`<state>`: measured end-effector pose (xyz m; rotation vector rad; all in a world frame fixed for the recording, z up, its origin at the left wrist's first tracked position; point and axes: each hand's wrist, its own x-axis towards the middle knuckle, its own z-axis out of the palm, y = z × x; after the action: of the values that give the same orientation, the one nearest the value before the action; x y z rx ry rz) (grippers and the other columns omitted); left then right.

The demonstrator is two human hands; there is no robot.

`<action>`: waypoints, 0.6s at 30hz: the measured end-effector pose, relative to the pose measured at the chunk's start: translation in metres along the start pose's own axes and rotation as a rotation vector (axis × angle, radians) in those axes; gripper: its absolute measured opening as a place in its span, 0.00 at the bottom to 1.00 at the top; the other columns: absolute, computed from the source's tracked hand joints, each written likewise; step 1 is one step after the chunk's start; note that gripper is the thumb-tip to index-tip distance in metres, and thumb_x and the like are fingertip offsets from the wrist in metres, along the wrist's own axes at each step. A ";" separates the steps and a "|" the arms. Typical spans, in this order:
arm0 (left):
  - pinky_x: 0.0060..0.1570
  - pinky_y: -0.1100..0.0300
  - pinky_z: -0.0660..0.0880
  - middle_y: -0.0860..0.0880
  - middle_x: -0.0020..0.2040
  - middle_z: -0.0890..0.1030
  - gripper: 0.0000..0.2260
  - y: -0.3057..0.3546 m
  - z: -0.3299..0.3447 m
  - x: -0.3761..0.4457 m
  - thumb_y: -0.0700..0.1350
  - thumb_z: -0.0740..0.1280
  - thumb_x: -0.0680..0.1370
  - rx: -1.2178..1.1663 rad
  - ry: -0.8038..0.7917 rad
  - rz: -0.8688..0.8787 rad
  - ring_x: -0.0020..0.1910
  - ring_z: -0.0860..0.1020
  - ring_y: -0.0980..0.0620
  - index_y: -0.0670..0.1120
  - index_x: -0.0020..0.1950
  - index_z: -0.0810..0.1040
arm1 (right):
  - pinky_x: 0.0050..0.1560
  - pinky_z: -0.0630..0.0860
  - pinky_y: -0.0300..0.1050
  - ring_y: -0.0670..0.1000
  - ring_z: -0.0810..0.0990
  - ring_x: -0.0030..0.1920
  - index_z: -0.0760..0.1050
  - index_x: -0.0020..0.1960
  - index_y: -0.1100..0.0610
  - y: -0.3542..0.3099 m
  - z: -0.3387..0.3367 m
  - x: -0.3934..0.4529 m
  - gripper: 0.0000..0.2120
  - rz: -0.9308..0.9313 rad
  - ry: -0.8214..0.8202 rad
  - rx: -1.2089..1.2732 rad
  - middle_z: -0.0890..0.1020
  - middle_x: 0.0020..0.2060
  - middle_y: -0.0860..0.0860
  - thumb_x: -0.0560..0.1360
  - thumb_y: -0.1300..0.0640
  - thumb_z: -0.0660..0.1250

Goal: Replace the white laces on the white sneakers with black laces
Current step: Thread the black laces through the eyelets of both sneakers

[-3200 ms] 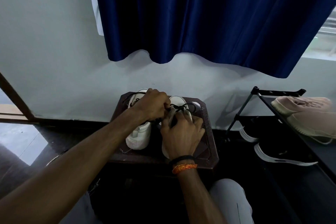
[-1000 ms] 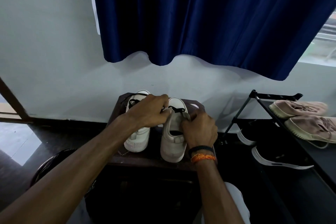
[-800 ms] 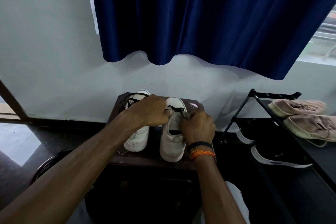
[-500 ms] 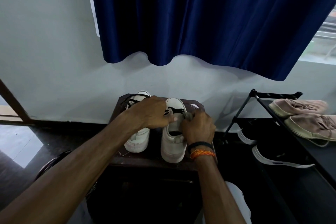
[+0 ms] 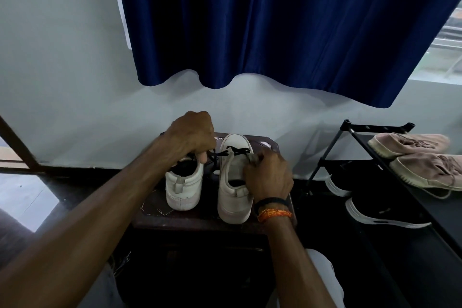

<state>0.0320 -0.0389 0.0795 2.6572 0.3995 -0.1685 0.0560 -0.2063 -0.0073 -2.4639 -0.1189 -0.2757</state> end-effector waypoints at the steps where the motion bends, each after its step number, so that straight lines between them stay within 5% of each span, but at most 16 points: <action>1: 0.36 0.60 0.76 0.48 0.35 0.86 0.07 0.002 -0.001 -0.002 0.38 0.66 0.75 0.014 -0.040 -0.021 0.28 0.76 0.55 0.41 0.48 0.83 | 0.42 0.77 0.49 0.62 0.81 0.47 0.77 0.44 0.55 0.000 0.000 0.000 0.04 0.006 -0.006 -0.002 0.83 0.46 0.55 0.71 0.56 0.66; 5: 0.39 0.61 0.74 0.53 0.36 0.86 0.06 0.005 -0.001 -0.011 0.41 0.66 0.78 -0.016 -0.215 -0.029 0.32 0.79 0.57 0.45 0.52 0.81 | 0.43 0.74 0.47 0.61 0.81 0.48 0.78 0.47 0.56 0.001 0.001 0.002 0.07 -0.031 -0.027 -0.038 0.83 0.49 0.55 0.70 0.57 0.67; 9: 0.46 0.57 0.78 0.52 0.41 0.87 0.11 -0.003 -0.009 -0.017 0.38 0.62 0.81 -0.151 -0.251 0.004 0.43 0.85 0.51 0.47 0.59 0.79 | 0.57 0.75 0.52 0.61 0.76 0.57 0.80 0.57 0.54 0.001 0.002 0.007 0.17 -0.173 -0.062 -0.137 0.80 0.57 0.55 0.69 0.56 0.67; 12: 0.50 0.53 0.81 0.54 0.40 0.87 0.12 -0.010 -0.014 -0.021 0.37 0.63 0.80 -0.188 -0.077 0.039 0.45 0.85 0.53 0.52 0.56 0.80 | 0.57 0.76 0.47 0.55 0.80 0.54 0.83 0.53 0.51 -0.007 -0.004 0.013 0.19 -0.299 -0.122 0.022 0.85 0.52 0.52 0.66 0.51 0.62; 15: 0.40 0.59 0.76 0.53 0.38 0.85 0.09 -0.017 -0.012 -0.019 0.37 0.67 0.77 -0.261 0.223 0.029 0.42 0.83 0.53 0.51 0.49 0.80 | 0.46 0.66 0.19 0.43 0.77 0.46 0.85 0.51 0.56 -0.022 -0.019 0.019 0.14 -0.297 -0.238 0.229 0.87 0.50 0.50 0.69 0.64 0.68; 18: 0.53 0.54 0.73 0.53 0.45 0.79 0.08 -0.023 -0.003 0.000 0.37 0.70 0.72 -0.031 0.387 0.128 0.50 0.79 0.48 0.50 0.47 0.82 | 0.42 0.62 0.16 0.42 0.75 0.46 0.85 0.53 0.56 -0.026 -0.019 0.024 0.13 -0.263 -0.270 0.238 0.86 0.51 0.48 0.73 0.64 0.67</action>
<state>0.0248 -0.0177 0.0721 2.6701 0.3457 0.3930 0.0723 -0.1973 0.0288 -2.2345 -0.5604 -0.0346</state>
